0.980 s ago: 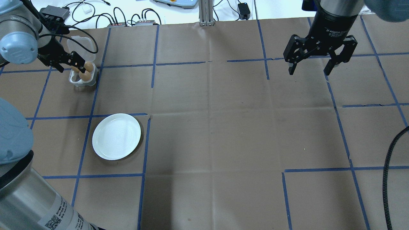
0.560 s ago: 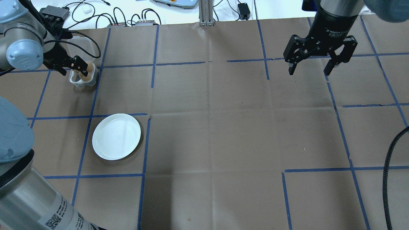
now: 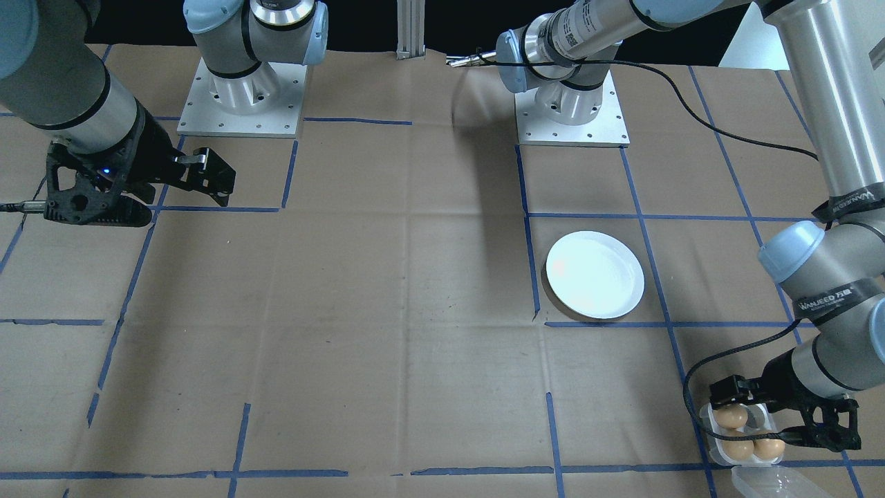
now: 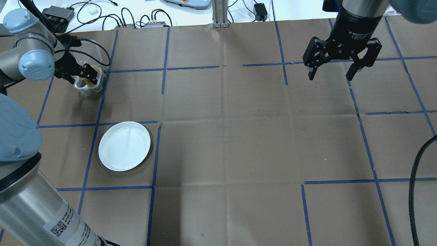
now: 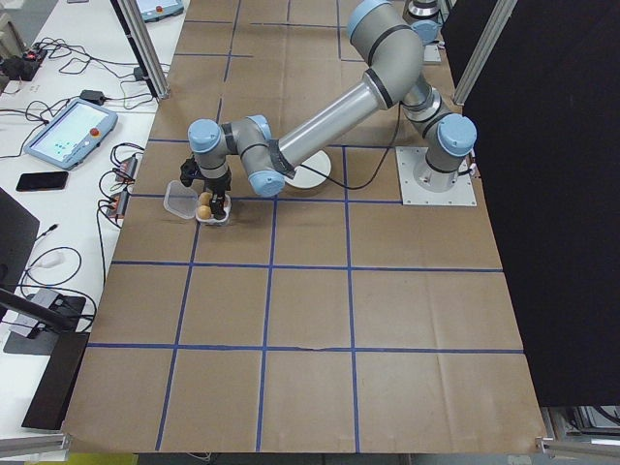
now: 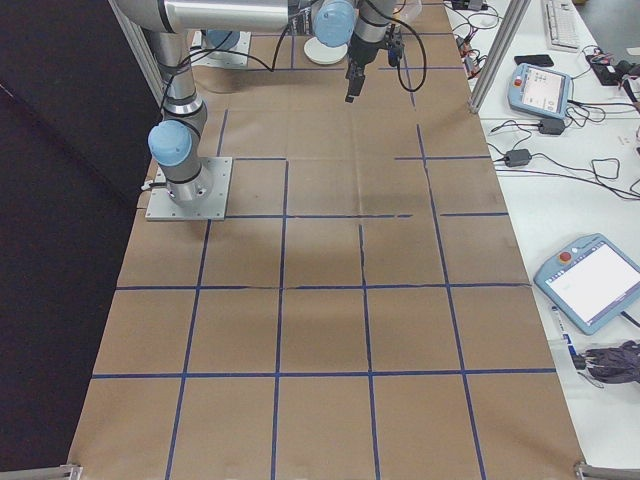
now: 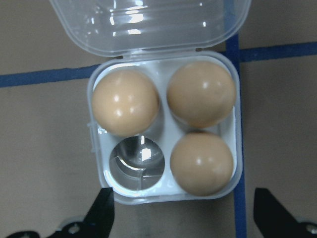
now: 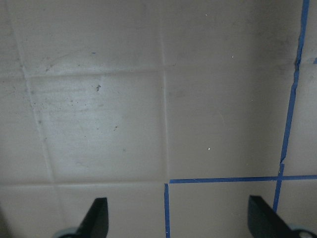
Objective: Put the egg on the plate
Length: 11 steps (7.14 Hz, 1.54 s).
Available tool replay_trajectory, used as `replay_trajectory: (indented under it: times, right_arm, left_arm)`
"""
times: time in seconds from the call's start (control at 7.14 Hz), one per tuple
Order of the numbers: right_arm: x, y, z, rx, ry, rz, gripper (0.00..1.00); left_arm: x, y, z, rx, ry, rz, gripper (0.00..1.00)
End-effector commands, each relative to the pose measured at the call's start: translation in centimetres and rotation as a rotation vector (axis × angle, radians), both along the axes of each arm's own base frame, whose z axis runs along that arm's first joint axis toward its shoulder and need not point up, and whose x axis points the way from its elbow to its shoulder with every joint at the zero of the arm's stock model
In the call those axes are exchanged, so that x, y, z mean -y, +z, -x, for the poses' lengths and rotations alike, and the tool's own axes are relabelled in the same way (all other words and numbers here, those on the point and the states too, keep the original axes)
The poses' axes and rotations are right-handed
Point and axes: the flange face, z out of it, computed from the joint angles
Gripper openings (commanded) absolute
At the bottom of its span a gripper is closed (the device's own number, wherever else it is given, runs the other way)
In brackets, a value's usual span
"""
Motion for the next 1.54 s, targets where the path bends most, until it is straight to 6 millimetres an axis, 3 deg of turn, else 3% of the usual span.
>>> replay_trajectory:
  times: [0.0,0.42,1.26,1.4]
  right_arm:
    - [0.0,0.0,0.0,0.000,0.000,0.000,1.00]
    - [0.0,0.1,0.0,0.000,0.000,0.001,1.00]
    - [0.0,0.0,0.0,0.000,0.000,0.000,1.00]
    - [0.0,0.0,0.0,0.000,0.000,0.000,1.00]
  left_arm:
    - [0.2,-0.5,0.2,0.003,0.001,0.005,0.93]
    - [0.3,-0.1,0.4,0.003,0.000,0.012,0.75]
    - [0.9,0.1,1.8,-0.001,0.027,0.039,0.62]
    - [0.9,0.1,1.8,0.001,0.027,0.038,0.54]
